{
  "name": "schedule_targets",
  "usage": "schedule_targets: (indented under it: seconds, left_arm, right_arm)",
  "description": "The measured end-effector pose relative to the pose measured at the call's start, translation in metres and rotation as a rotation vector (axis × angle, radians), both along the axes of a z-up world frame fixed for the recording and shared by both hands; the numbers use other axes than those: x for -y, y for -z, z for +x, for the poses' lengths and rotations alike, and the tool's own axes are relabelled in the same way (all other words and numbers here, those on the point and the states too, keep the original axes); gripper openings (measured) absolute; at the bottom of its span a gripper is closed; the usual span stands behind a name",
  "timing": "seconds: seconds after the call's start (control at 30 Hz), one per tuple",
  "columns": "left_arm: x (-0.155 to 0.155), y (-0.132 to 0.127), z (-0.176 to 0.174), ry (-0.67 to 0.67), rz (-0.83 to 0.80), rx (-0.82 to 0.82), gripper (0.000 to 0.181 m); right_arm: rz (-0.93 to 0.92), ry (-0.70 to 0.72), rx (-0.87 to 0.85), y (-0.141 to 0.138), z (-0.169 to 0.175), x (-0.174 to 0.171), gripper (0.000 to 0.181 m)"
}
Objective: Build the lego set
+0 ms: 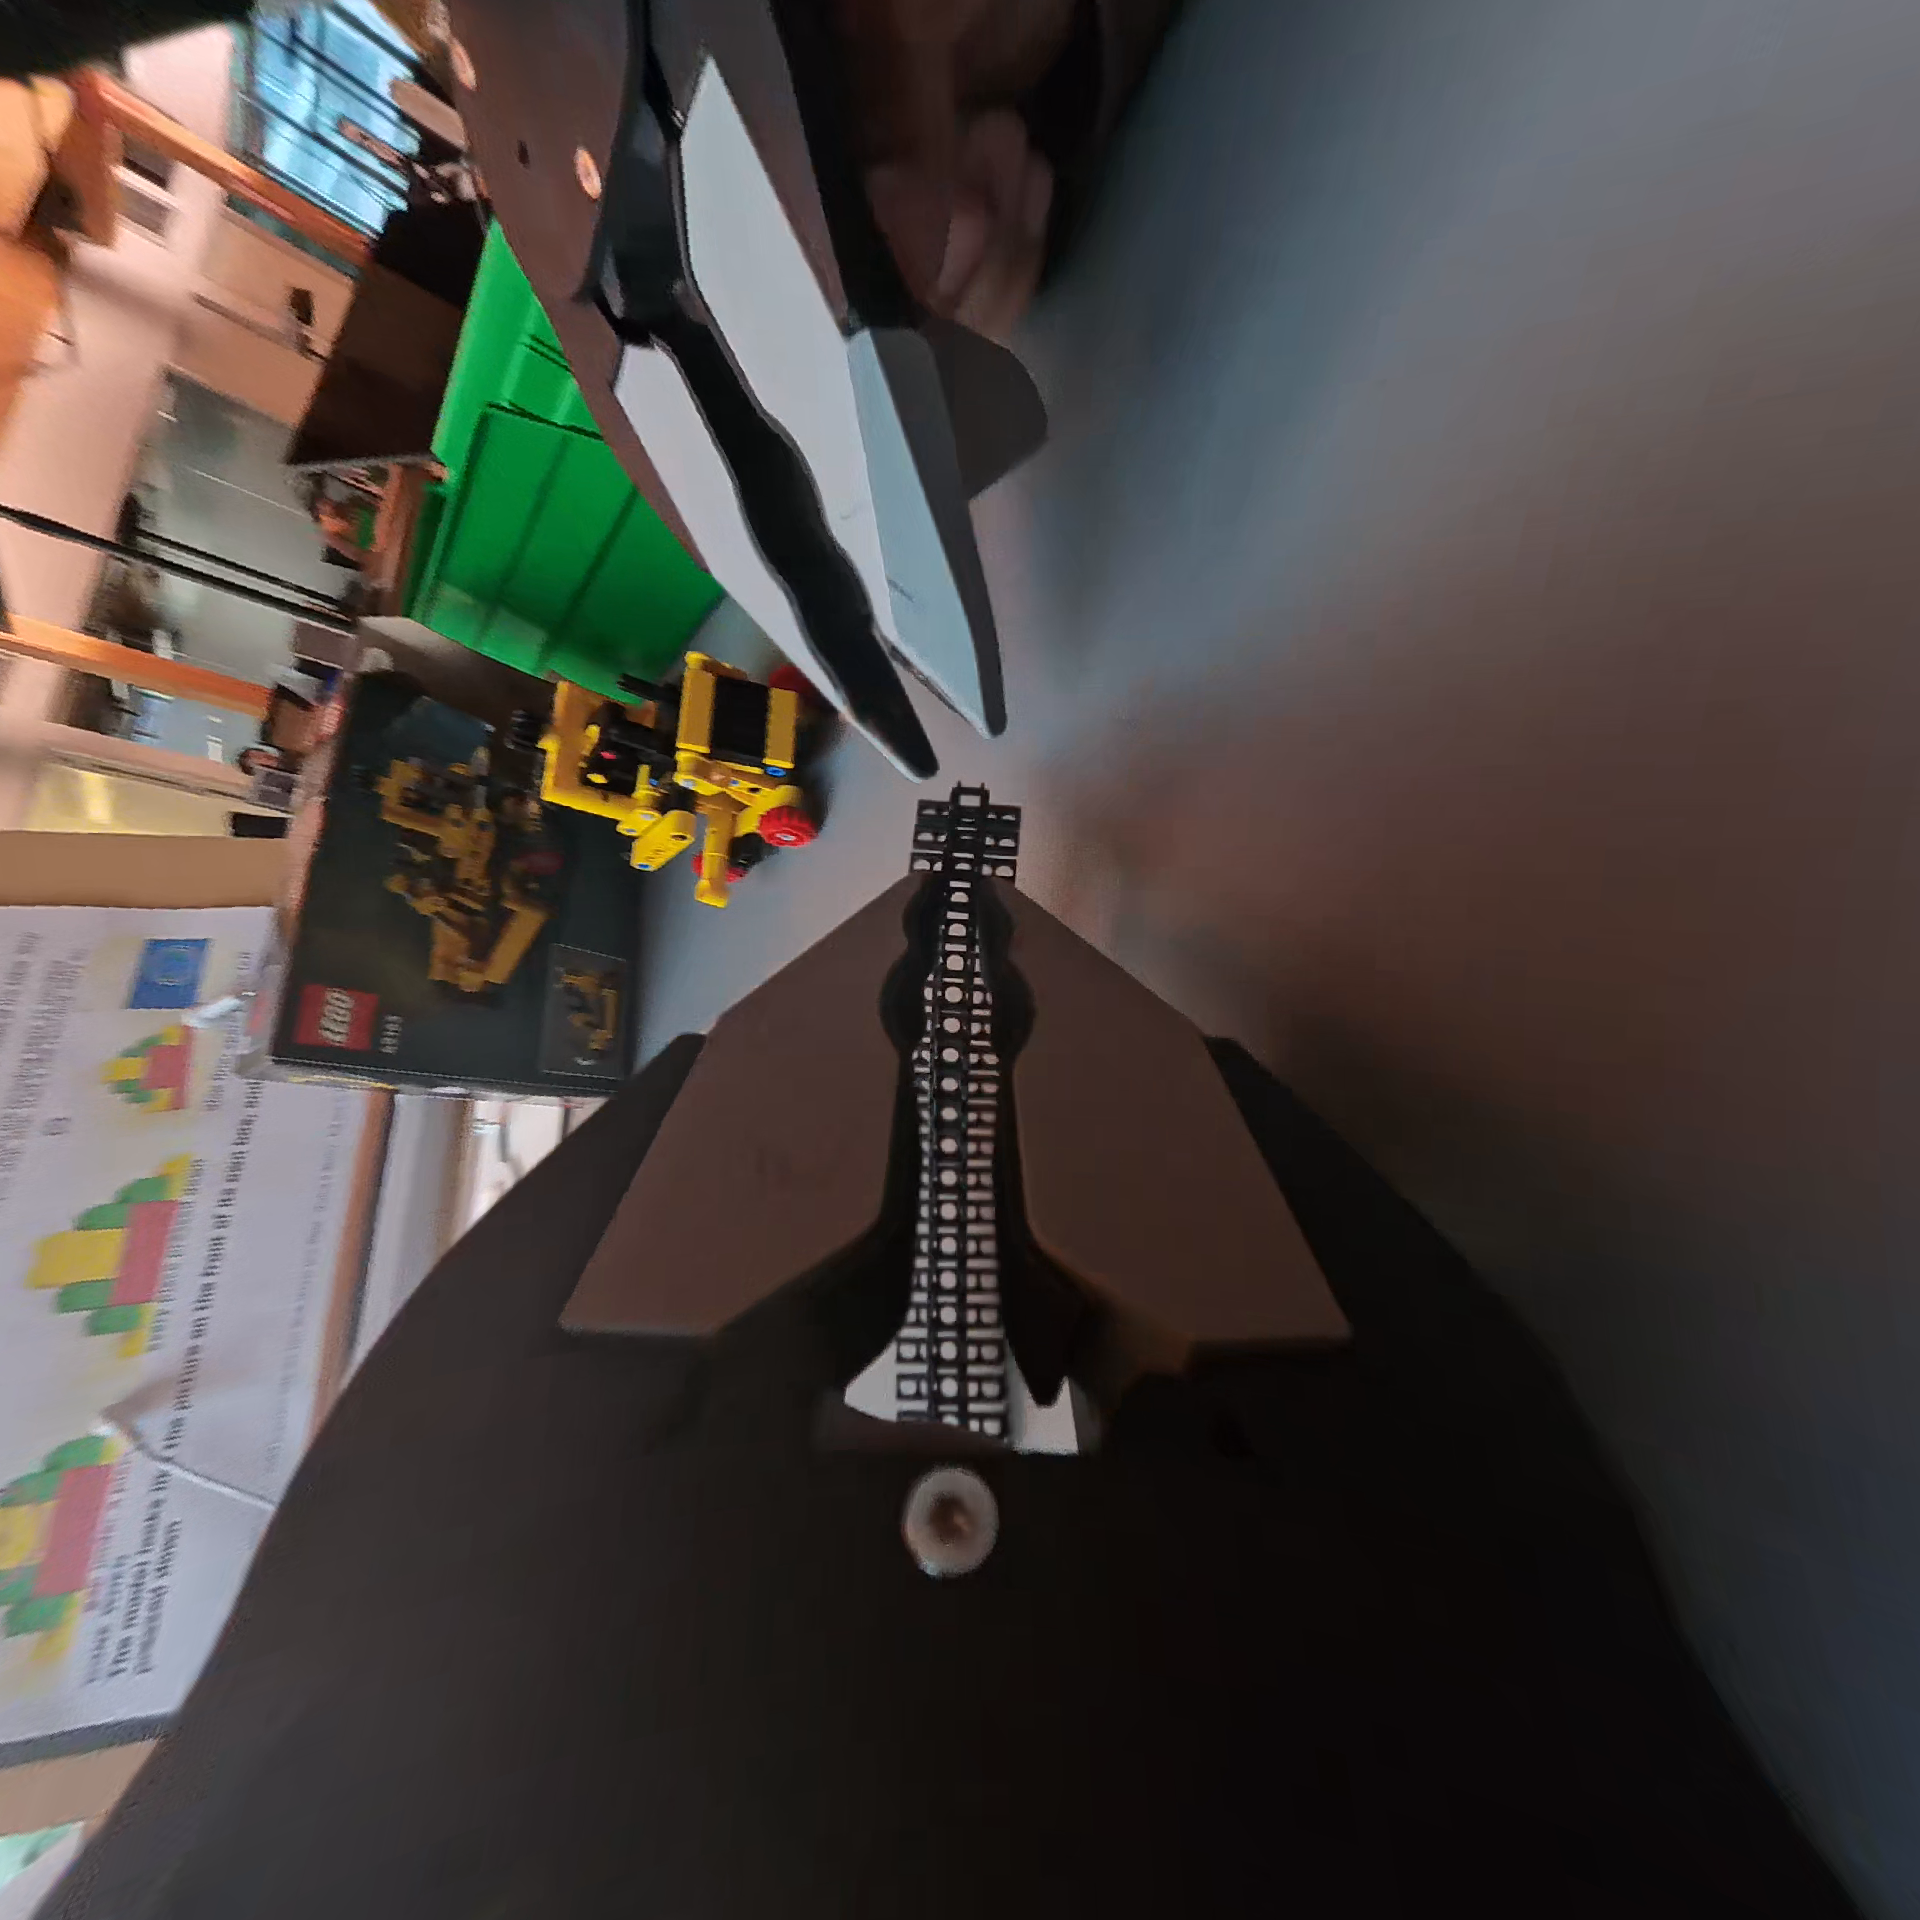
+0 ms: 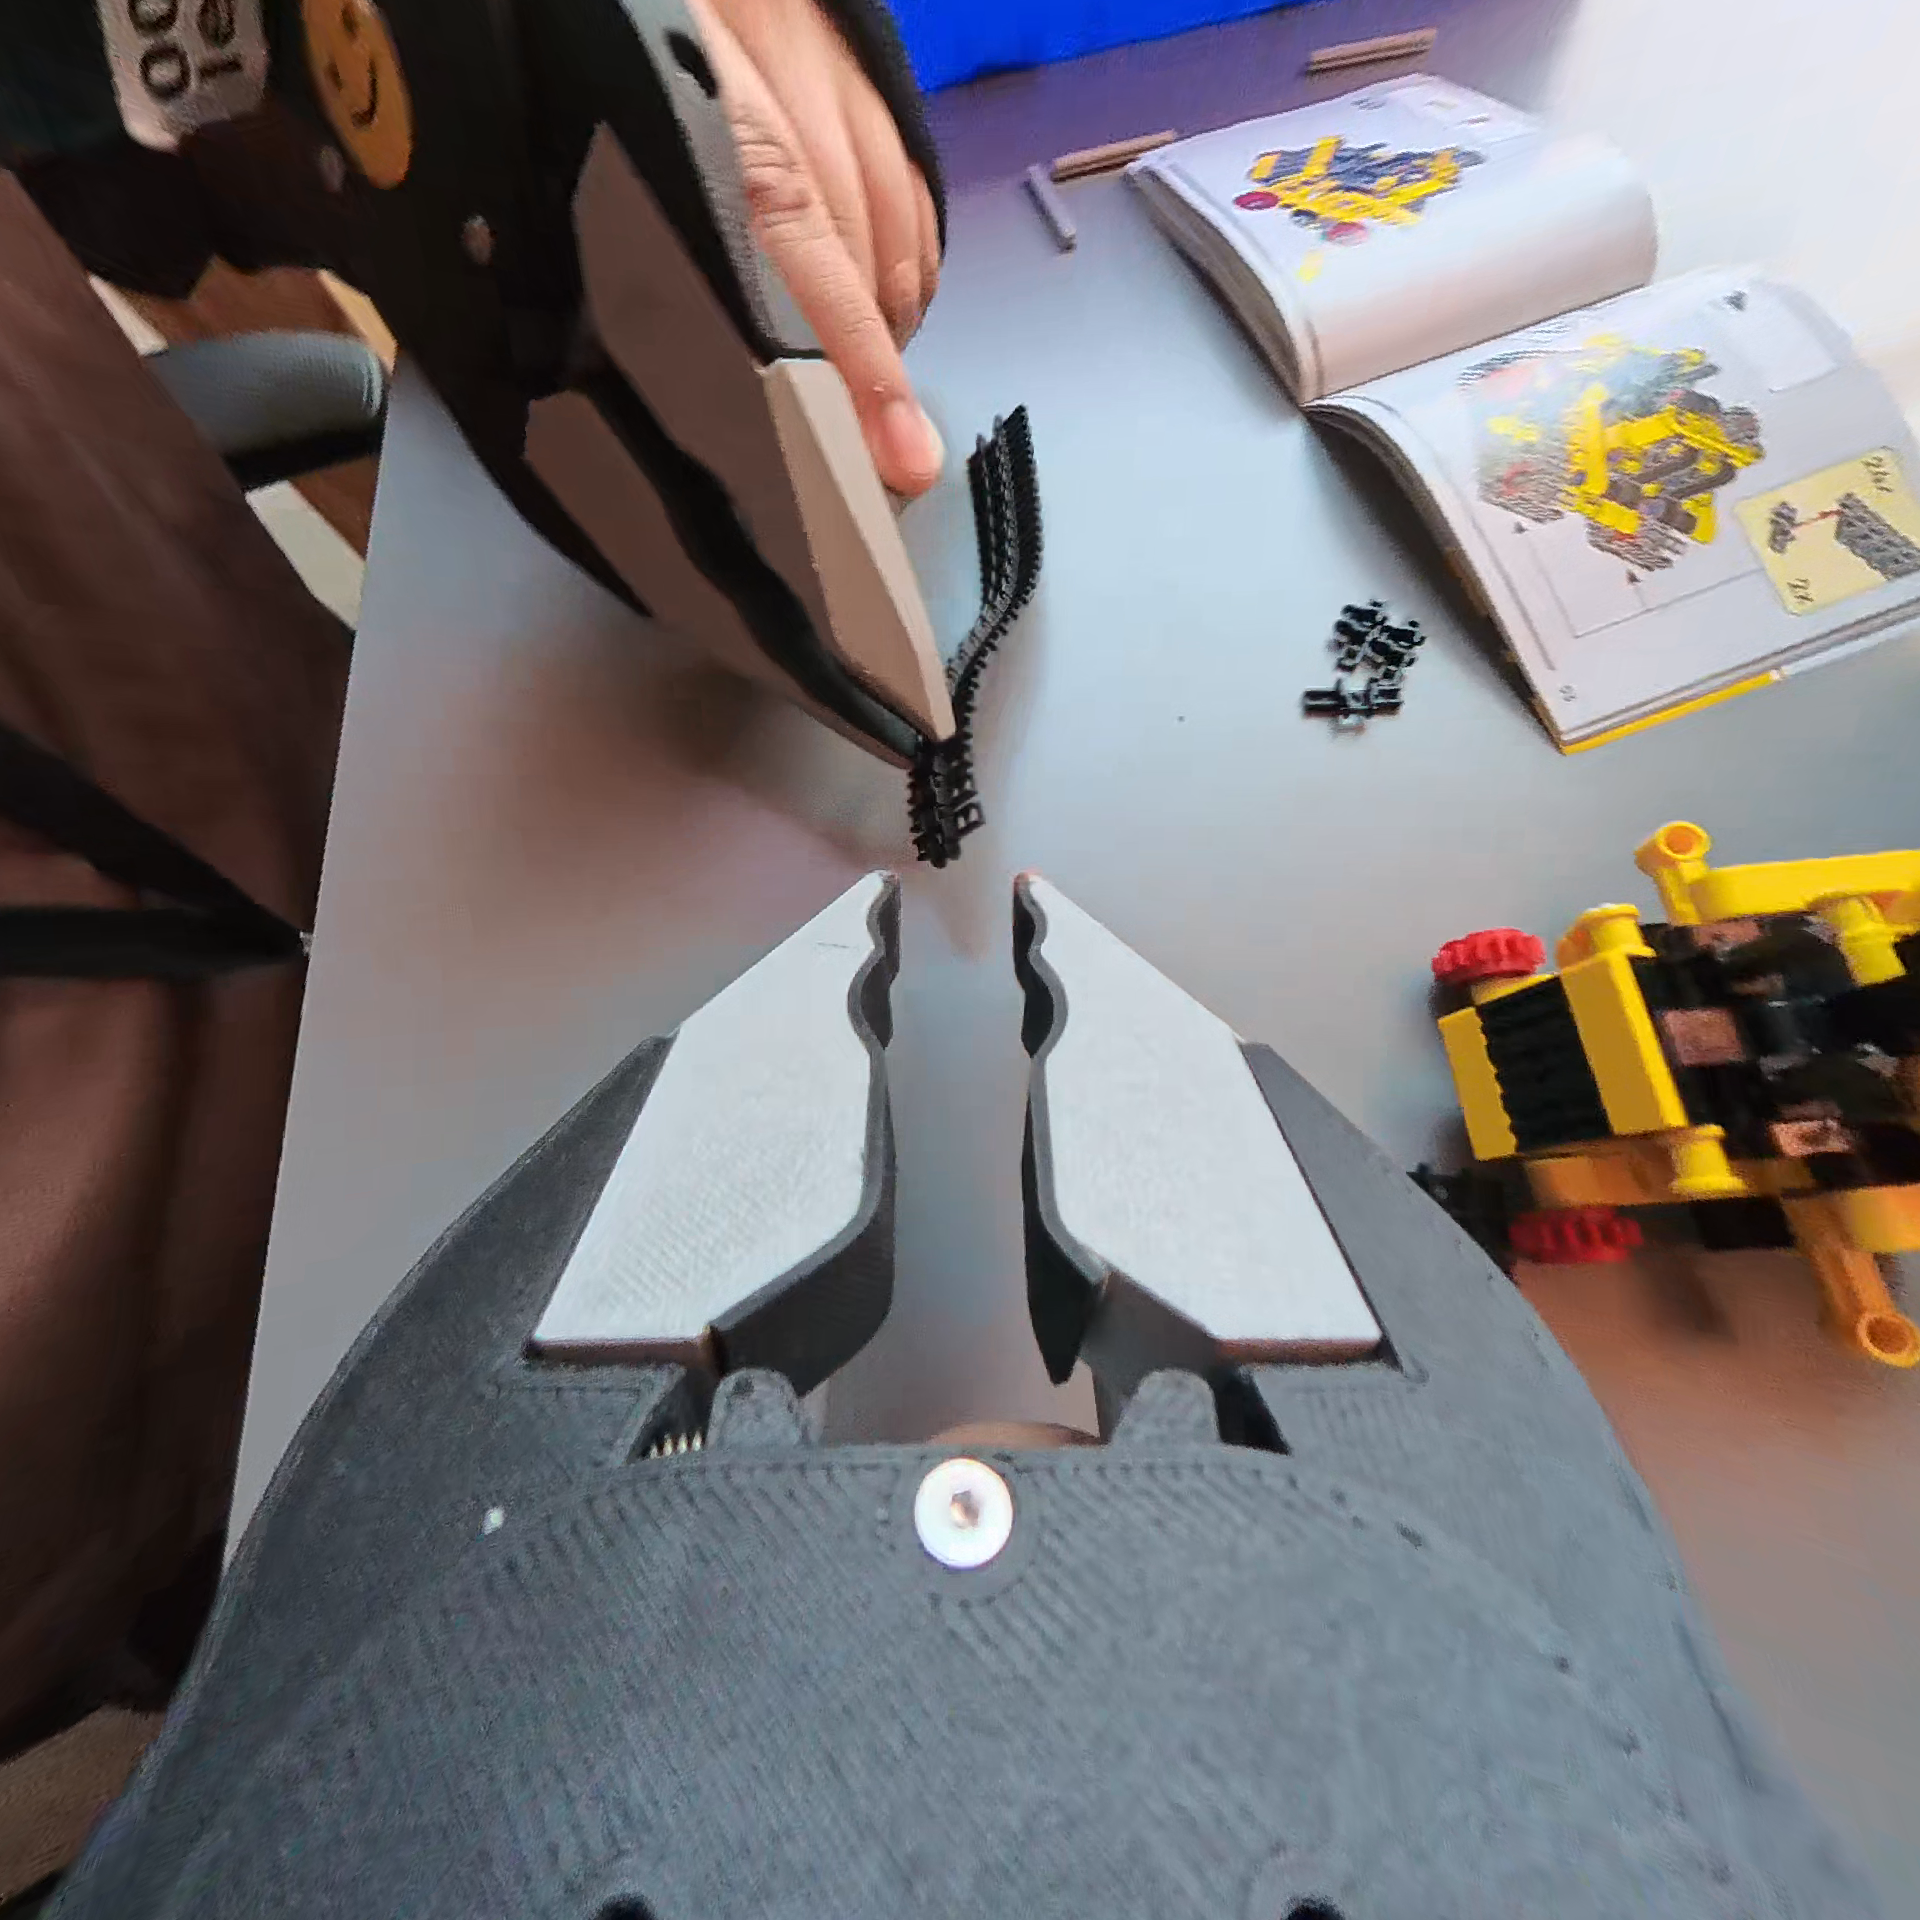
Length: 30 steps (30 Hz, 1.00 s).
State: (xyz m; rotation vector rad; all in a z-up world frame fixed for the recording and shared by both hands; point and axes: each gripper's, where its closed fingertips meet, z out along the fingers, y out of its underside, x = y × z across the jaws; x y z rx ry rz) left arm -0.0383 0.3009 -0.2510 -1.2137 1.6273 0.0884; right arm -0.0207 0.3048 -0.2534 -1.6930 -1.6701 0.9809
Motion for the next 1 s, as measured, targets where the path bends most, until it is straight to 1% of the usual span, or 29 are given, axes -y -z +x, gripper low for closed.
schedule_targets:
  seconds: [0.1, 0.2, 0.5, 0.73, 1.0]
  left_arm:
    - [-0.001, -0.011, 0.002, 0.001, 0.058, 0.027, 0.003]
    - [-0.002, -0.008, 0.001, -0.008, 0.055, 0.014, 0.003]
    - [-0.003, -0.004, 0.000, -0.012, 0.047, 0.000, 0.003]
    - [-0.001, -0.006, 0.001, -0.005, 0.050, 0.003, 0.003]
    - [0.000, -0.003, 0.001, -0.002, 0.052, -0.014, 0.003]
  right_arm:
    - [-0.010, 0.003, -0.030, -0.004, -0.003, 0.001, 0.020]
    - [-0.011, -0.015, -0.056, -0.008, -0.006, 0.006, 0.020]
    - [-0.002, -0.050, -0.054, -0.009, -0.006, 0.013, 0.015]
    - [0.000, -0.019, -0.037, -0.005, -0.006, 0.007, 0.016]
    - [0.011, -0.033, -0.038, -0.006, -0.006, 0.010, 0.013]
